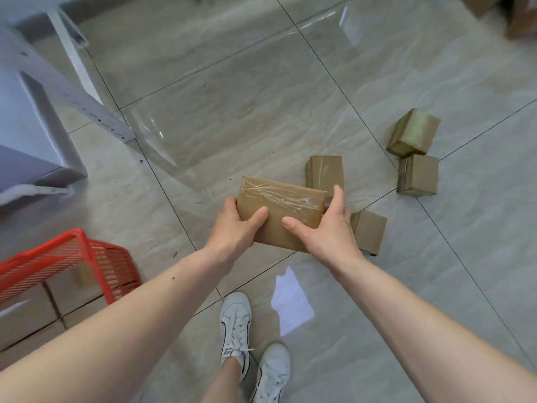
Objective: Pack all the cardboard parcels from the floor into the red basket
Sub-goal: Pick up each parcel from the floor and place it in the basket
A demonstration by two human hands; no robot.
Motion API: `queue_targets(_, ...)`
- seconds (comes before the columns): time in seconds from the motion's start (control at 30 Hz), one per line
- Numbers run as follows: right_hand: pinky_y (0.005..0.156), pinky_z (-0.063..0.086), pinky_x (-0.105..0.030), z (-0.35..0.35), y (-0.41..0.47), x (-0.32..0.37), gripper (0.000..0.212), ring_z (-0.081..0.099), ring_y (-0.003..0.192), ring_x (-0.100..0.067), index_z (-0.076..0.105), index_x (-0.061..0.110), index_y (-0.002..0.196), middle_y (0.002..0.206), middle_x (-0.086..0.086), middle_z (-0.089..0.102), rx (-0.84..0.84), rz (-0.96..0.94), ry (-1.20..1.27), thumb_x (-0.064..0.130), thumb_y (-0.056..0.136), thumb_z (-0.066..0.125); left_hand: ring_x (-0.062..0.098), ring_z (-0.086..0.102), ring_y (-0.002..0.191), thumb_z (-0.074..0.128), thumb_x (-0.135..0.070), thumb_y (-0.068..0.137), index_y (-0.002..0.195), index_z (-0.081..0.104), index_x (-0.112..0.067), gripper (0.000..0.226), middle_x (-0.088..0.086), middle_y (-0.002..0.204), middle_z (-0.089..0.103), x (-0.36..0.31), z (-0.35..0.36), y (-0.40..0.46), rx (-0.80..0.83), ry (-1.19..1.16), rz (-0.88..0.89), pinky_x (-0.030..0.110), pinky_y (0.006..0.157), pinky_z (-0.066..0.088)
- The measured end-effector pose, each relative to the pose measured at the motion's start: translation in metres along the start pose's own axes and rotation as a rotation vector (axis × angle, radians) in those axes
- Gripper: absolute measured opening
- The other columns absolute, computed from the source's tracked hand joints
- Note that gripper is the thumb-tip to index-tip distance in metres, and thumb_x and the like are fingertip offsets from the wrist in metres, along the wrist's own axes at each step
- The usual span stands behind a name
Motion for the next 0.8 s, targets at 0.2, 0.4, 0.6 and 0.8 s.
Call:
queue_targets(0.2,0.098,0.038,-0.027,0.017,-0.033,0.019,0.074,0.048,0.124,-0.018,0.038,0.014,0.137,0.136,-0.003,0.048,-0.026,-0.102,-0.092,0.04,0.078,0.077,0.011,0.059,0.083,0.067,-0.033,0.088,0.121,0.045,-0.017,0.043,-0.009,0.094,0.058,0.026,-0.036,-0.039,-0.12,-0.173,0.011,0.048,0.088,0.056)
queue_targets(0.4,0.096,0.047,-0.036,0.065,-0.074,0.038,0.059,0.056,0.11,-0.02,0.045,0.026,0.129,0.126,-0.001,0.051,0.022,-0.194,-0.142,0.04,0.079,0.074,0.018,0.063,0.095,0.07,-0.037,0.084,0.122,0.044,-0.021,0.049,-0.011,0.099,0.059,0.071,-0.096,-0.084,-0.259,-0.266,-0.002,0.048,0.089,0.056)
queue_targets(0.6,0.093,0.052,-0.045,0.132,-0.122,0.063,0.056,0.063,0.106,-0.02,0.046,0.031,0.123,0.119,0.0,0.06,0.113,-0.236,-0.168,0.041,0.076,0.074,0.022,0.064,0.102,0.072,-0.04,0.081,0.125,0.043,-0.023,0.055,-0.008,0.105,0.059,0.119,-0.166,-0.126,-0.365,-0.347,-0.032,0.048,0.089,0.056)
queue_targets(0.8,0.093,0.052,-0.047,0.228,-0.181,0.089,0.055,0.062,0.106,-0.021,0.043,0.031,0.12,0.118,-0.001,0.06,0.2,-0.308,-0.228,0.042,0.075,0.073,0.022,0.063,0.106,0.073,-0.044,0.078,0.129,0.039,-0.024,0.064,-0.001,0.118,0.061,0.184,-0.25,-0.167,-0.456,-0.424,-0.056,0.049,0.09,0.055)
Point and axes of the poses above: each hand's wrist, its own y-axis towards the middle knuckle, its own z-axis out of the palm, x = y × z, the point moved 10 cm from there along y, towards the middle knuckle
